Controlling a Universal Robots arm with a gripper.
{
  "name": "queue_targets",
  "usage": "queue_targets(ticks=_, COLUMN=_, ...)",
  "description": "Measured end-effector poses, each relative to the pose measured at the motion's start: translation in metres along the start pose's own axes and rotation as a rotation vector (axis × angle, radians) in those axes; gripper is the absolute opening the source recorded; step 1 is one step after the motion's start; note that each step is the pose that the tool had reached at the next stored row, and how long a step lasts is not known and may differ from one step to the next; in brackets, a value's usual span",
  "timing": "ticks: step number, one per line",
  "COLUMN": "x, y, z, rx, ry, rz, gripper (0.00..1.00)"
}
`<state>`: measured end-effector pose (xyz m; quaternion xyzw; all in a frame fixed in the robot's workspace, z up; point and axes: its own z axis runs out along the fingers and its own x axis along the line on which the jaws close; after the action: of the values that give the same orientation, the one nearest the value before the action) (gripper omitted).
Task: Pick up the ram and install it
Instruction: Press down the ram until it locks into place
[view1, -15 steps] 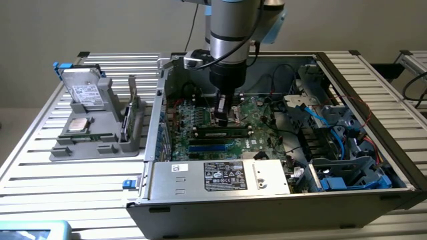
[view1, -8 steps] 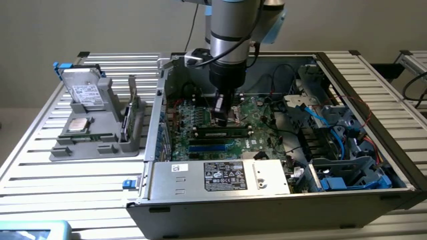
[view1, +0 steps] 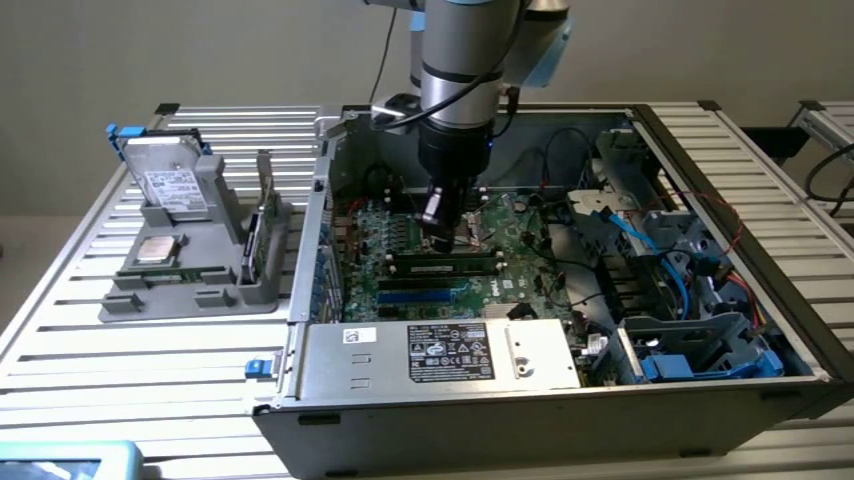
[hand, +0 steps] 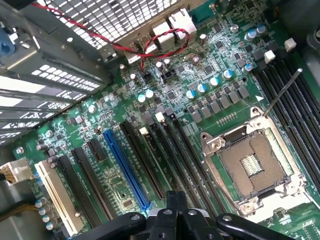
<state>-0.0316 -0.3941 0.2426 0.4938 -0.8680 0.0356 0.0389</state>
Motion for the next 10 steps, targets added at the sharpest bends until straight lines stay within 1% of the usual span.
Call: queue_targets(ticks=10, x=0.0000, y=0.0000, z=0.0000, rx=-0.0152, ry=0.0036, rz=0.148, gripper=0.11)
